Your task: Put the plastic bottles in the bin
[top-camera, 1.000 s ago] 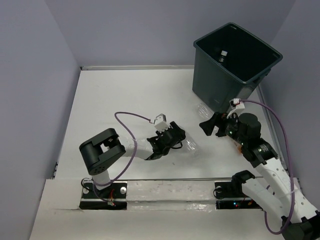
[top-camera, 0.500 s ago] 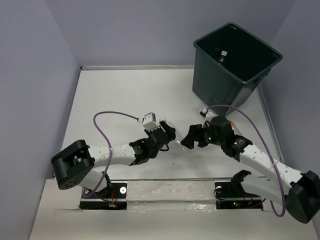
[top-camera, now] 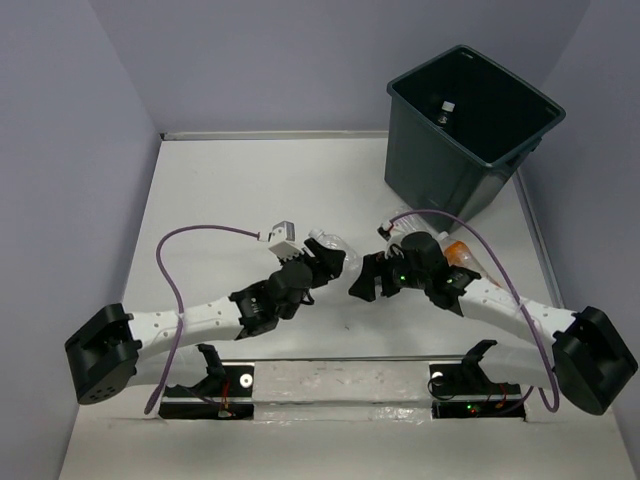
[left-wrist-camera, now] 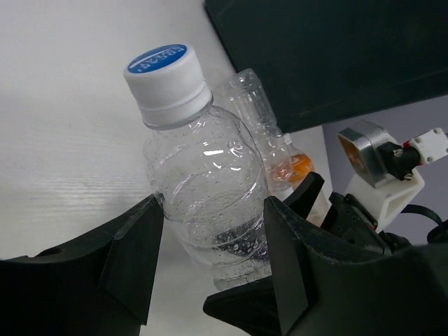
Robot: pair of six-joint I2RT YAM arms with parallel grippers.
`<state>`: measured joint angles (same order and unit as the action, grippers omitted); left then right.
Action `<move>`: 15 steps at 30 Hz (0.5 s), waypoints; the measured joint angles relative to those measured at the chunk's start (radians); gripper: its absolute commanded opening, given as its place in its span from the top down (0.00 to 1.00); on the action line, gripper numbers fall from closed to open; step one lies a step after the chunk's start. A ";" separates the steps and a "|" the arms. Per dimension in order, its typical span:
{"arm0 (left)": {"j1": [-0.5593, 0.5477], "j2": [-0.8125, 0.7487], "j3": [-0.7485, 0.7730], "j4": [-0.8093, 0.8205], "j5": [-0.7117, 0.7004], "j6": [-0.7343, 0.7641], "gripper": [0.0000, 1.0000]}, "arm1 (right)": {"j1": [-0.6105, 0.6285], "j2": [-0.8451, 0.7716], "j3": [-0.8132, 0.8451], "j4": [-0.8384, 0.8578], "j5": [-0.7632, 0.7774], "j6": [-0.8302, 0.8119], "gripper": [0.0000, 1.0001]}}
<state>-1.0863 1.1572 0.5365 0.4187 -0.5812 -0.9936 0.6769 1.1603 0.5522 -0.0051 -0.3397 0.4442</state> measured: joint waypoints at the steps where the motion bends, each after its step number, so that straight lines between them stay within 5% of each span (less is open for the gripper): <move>1: 0.000 -0.025 -0.001 -0.001 0.002 0.010 0.78 | 0.002 -0.006 0.005 0.005 -0.008 0.005 0.50; 4: 0.008 -0.087 -0.001 0.001 0.003 0.036 0.58 | 0.005 -0.043 0.017 0.000 -0.016 0.023 0.61; 5: 0.008 -0.108 0.000 0.000 0.000 0.052 0.41 | 0.005 -0.059 0.023 0.001 -0.021 0.027 0.63; 8: 0.009 -0.161 0.018 -0.032 -0.004 0.080 0.15 | 0.012 -0.115 0.075 -0.044 0.014 0.031 0.65; 11: 0.005 -0.254 0.059 -0.103 -0.003 0.136 0.01 | 0.012 -0.132 0.185 -0.073 0.085 0.014 0.66; 15: 0.002 -0.386 0.101 -0.194 -0.028 0.195 0.01 | 0.010 -0.129 0.358 -0.087 0.182 -0.037 0.67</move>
<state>-1.0847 0.7715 0.6380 0.2249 -0.6094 -0.7990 0.6872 1.0317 0.9100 -0.0925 -0.1574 0.4072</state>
